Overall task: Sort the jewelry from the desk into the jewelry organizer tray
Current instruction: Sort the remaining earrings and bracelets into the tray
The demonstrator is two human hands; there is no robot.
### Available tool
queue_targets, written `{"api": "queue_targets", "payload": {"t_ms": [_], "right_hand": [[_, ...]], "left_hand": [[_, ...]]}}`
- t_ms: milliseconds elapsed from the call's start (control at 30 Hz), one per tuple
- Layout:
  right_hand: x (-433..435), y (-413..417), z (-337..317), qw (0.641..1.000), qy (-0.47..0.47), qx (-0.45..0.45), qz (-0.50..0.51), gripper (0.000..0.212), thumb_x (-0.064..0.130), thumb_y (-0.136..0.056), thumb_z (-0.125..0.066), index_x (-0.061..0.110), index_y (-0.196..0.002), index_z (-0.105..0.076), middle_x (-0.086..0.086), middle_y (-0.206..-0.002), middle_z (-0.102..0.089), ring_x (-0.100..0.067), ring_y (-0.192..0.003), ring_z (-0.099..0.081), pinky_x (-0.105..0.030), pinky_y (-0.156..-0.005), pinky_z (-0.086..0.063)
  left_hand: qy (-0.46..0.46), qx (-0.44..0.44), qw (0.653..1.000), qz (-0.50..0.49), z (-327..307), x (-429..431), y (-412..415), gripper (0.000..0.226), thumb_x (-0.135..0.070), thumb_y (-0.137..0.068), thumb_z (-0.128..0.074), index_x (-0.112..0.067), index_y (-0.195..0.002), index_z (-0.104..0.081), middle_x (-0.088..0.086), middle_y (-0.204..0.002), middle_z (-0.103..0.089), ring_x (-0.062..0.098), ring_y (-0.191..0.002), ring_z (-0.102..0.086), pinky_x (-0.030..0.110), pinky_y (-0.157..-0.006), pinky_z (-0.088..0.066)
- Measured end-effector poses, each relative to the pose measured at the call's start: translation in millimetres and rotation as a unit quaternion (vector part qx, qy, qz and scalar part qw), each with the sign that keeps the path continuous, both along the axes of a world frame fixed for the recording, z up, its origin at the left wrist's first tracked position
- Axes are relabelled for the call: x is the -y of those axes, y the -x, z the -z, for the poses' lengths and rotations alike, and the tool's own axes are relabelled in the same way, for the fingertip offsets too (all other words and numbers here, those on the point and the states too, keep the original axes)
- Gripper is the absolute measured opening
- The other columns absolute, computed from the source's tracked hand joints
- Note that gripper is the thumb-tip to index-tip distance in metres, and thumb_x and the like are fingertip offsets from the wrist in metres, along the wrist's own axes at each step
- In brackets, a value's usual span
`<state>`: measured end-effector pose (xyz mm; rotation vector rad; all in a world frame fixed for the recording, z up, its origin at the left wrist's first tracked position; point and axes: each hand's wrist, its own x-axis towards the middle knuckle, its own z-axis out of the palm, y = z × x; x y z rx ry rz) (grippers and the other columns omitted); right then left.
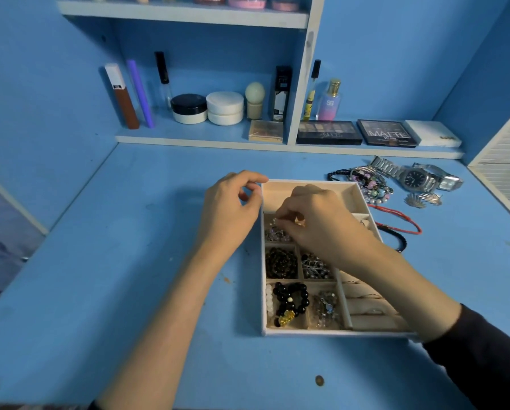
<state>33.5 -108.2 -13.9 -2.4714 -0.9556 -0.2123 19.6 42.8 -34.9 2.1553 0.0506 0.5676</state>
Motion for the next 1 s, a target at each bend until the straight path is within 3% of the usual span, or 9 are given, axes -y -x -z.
{"api": "queue_targets", "payload": {"t_ms": [100, 267, 400, 633, 733, 833, 900, 1000], "right_hand": [[0.0, 0.3, 6.2, 0.999, 0.025, 0.044, -0.007, 0.009, 0.006, -0.075, -0.067, 0.006, -0.083, -0.072, -0.010, -0.078, -0.060, -0.028, -0.082, -0.054, -0.029, -0.068, -0.039], [0.6, -0.6, 8.2, 0.998, 0.021, 0.066, -0.009, 0.005, 0.007, -0.074, -0.068, 0.007, -0.079, -0.068, -0.007, -0.075, -0.057, -0.028, -0.081, -0.053, -0.040, -0.063, -0.048], [2.3, -1.2, 9.8, 0.997, 0.005, 0.071, -0.003, 0.005, 0.014, -0.078, -0.068, 0.009, -0.079, -0.068, 0.002, -0.072, -0.051, -0.023, -0.078, -0.051, -0.038, -0.061, -0.047], [31.0, -3.3, 2.9, 0.997, -0.049, 0.058, 0.032, 0.006, 0.015, -0.080, -0.067, 0.010, -0.079, -0.069, 0.000, -0.067, -0.054, -0.015, -0.065, -0.045, -0.034, -0.059, -0.044], [57.0, -4.4, 1.4, 0.995, -0.070, 0.040, 0.060, 0.002, 0.011, -0.080, -0.068, 0.010, -0.079, -0.070, -0.003, -0.068, -0.058, -0.011, -0.062, -0.045, -0.023, -0.062, -0.039], [90.3, -7.8, 1.3, 0.991, -0.080, 0.028, 0.106, 0.002, 0.008, -0.079, -0.068, 0.009, -0.078, -0.070, -0.003, -0.069, -0.059, -0.005, -0.062, -0.048, -0.014, -0.060, -0.036], [113.1, -12.8, 3.0, 0.984, -0.089, 0.023, 0.152, 0.003, 0.009, -0.080, -0.068, 0.008, -0.079, -0.070, -0.004, -0.069, -0.060, -0.010, -0.061, -0.051, -0.009, -0.059, -0.036], [146.0, -24.5, 8.0, 0.966, -0.124, 0.001, 0.229, 0.005, 0.010, -0.081, -0.066, 0.011, -0.079, -0.070, -0.009, -0.072, -0.066, -0.023, -0.064, -0.056, -0.020, -0.062, -0.040]], "left_hand": [[-0.002, 0.003, 1.000, 0.002, 0.7, -0.2, -0.1, 0.022, -0.007, -0.085, -0.055, -0.023, -0.093, -0.068, -0.006, -0.085, -0.063, -0.006, -0.067, -0.049, 0.004, -0.059, -0.036], [-0.006, 0.006, 1.000, -0.001, 0.3, -0.1, -0.5, 0.021, -0.007, -0.085, -0.055, -0.023, -0.093, -0.068, -0.006, -0.086, -0.063, -0.007, -0.067, -0.050, 0.004, -0.061, -0.036], [-0.008, 0.011, 1.000, -0.005, 0.7, -0.7, -0.4, 0.022, -0.006, -0.085, -0.055, -0.021, -0.094, -0.068, -0.006, -0.086, -0.063, -0.007, -0.067, -0.050, 0.003, -0.060, -0.036], [-0.005, 0.017, 1.000, 0.005, -0.2, 4.0, 2.8, 0.020, -0.008, -0.086, -0.056, -0.022, -0.095, -0.068, -0.006, -0.086, -0.064, -0.005, -0.069, -0.051, 0.003, -0.061, -0.036], [-0.019, -0.002, 0.999, 0.029, -4.1, 9.5, 3.5, 0.021, -0.011, -0.086, -0.057, -0.026, -0.095, -0.067, -0.009, -0.088, -0.064, 0.000, -0.073, -0.054, 0.006, -0.062, -0.037], [-0.043, -0.008, 0.998, 0.054, -14.3, 22.0, 2.9, 0.020, -0.013, -0.086, -0.057, -0.027, -0.095, -0.068, -0.010, -0.087, -0.065, 0.004, -0.079, -0.056, 0.017, -0.068, -0.044], [-0.055, -0.016, 0.995, 0.084, -23.2, 35.0, 1.0, 0.019, -0.014, -0.086, -0.058, -0.028, -0.095, -0.068, -0.013, -0.085, -0.065, 0.006, -0.080, -0.057, 0.020, -0.070, -0.045], [-0.078, -0.030, 0.987, 0.138, -35.5, 61.2, -4.7, 0.018, -0.018, -0.087, -0.058, -0.029, -0.096, -0.068, -0.019, -0.083, -0.063, 0.005, -0.082, -0.057, 0.018, -0.072, -0.041]]}}
